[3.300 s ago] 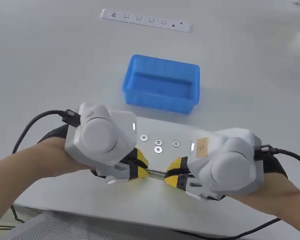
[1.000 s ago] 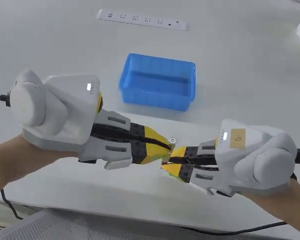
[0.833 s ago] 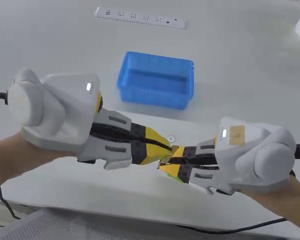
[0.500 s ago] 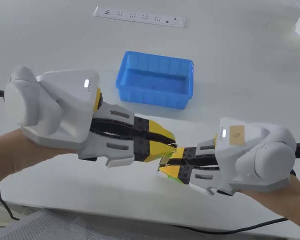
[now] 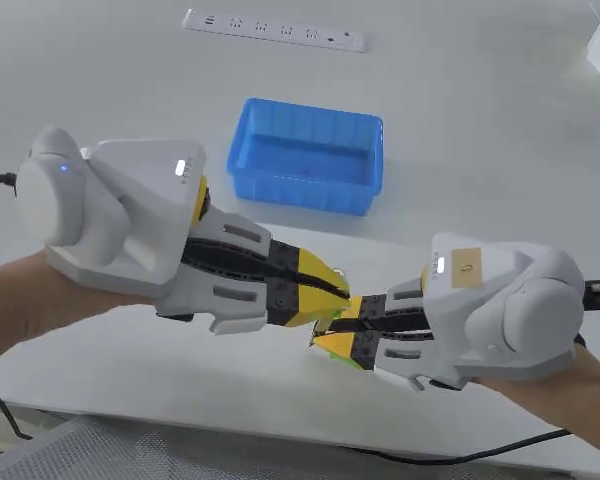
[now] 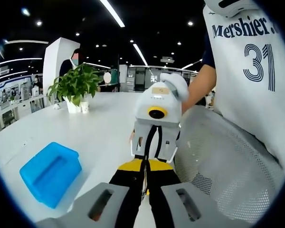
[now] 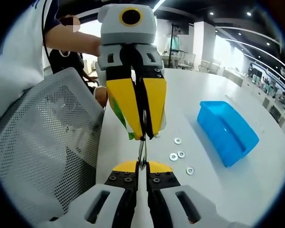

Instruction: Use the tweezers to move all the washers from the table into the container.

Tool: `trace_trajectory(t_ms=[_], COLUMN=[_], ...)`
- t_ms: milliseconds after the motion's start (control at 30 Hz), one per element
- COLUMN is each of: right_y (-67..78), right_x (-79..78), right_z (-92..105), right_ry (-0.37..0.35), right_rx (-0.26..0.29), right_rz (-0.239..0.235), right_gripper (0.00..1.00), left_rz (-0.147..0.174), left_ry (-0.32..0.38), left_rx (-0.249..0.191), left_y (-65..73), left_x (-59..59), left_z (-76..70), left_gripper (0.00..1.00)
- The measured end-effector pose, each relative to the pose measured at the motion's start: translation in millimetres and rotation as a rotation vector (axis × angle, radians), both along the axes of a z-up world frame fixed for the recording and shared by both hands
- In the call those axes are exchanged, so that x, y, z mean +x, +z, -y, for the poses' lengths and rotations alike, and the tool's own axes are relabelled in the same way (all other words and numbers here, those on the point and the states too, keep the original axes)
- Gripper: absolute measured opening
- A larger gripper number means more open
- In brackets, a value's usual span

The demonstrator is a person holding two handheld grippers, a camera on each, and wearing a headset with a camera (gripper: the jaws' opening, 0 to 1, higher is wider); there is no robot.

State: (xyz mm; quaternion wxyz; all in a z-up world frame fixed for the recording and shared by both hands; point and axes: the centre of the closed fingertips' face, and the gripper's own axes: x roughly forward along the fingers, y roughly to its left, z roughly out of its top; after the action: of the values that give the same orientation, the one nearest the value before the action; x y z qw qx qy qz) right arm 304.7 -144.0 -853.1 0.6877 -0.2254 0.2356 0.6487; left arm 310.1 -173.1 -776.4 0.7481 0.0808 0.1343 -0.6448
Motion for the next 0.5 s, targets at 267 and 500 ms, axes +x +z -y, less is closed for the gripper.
trace_trajectory(t_ms=[267, 500], right_y=[3.5, 2.9], right_x=[2.9, 8.0], right_z=[0.7, 1.0], right_ry=[-0.014, -0.043], right_rx=[0.024, 0.028], right_rz=[-0.021, -0.005], right_gripper=[0.07, 0.03], left_rz=[0.000, 0.026], left_ry=[0.026, 0.083], left_rx=[-0.016, -0.053], left_y=[2.7, 7.6], left_x=[4.3, 15.7], left_z=[-3.2, -6.7], left_gripper=[0.04, 0.04])
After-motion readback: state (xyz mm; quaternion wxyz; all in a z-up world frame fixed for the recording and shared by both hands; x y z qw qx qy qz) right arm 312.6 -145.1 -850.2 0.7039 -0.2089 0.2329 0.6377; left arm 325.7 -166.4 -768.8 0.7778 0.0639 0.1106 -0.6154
